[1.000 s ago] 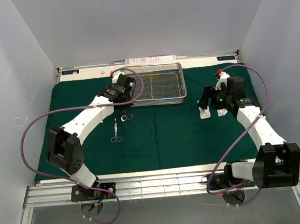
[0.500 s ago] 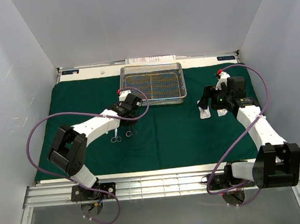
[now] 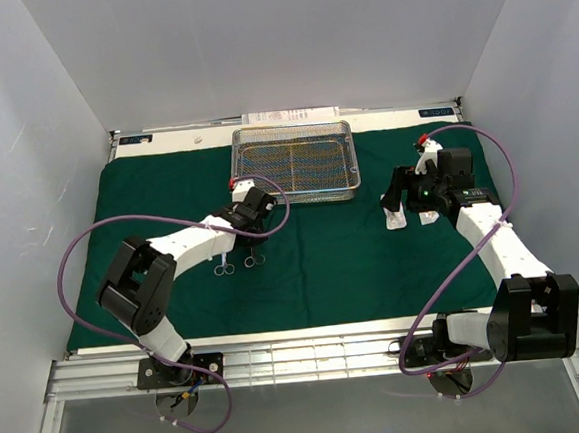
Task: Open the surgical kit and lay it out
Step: Place the medical item in the surgical kit.
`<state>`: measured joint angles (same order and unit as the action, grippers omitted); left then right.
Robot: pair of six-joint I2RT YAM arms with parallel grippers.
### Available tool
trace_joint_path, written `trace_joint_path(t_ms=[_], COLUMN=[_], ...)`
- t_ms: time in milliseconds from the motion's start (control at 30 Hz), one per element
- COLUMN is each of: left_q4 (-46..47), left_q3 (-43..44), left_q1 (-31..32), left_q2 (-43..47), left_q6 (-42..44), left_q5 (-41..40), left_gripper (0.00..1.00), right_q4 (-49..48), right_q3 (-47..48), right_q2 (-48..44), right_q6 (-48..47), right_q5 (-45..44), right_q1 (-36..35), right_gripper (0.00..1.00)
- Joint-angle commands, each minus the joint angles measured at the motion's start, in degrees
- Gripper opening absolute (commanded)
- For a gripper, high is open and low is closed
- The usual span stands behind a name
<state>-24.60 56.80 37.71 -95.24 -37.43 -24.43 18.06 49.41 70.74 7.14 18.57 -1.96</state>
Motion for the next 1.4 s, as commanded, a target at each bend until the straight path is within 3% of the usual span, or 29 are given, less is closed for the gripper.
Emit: trace_joint_path(t_ms=[0, 1133, 1367], left_q4=[1.57, 0.52, 0.08], left_q3=[-0.63, -1.51, -1.51], left_q1=[0.34, 1.13, 1.31], left_q2=[-0.03, -3.46, -3.37], left_q6=[-0.72, 1.22, 1.13], left_q5=[-1.59, -1.15, -0.62], left_gripper=[0.00, 0.03, 0.11], right_q4=[-0.93, -1.89, -2.16], right_q3=[2.54, 1.48, 1.31], right_q2=[0.36, 0.54, 0.54], right_q6=[0.51, 0.95, 0.95], right_q5=[1.65, 2.61, 2.79], right_q1=[-0.15, -0.15, -0.15], right_gripper=[0.80, 0.80, 0.80])
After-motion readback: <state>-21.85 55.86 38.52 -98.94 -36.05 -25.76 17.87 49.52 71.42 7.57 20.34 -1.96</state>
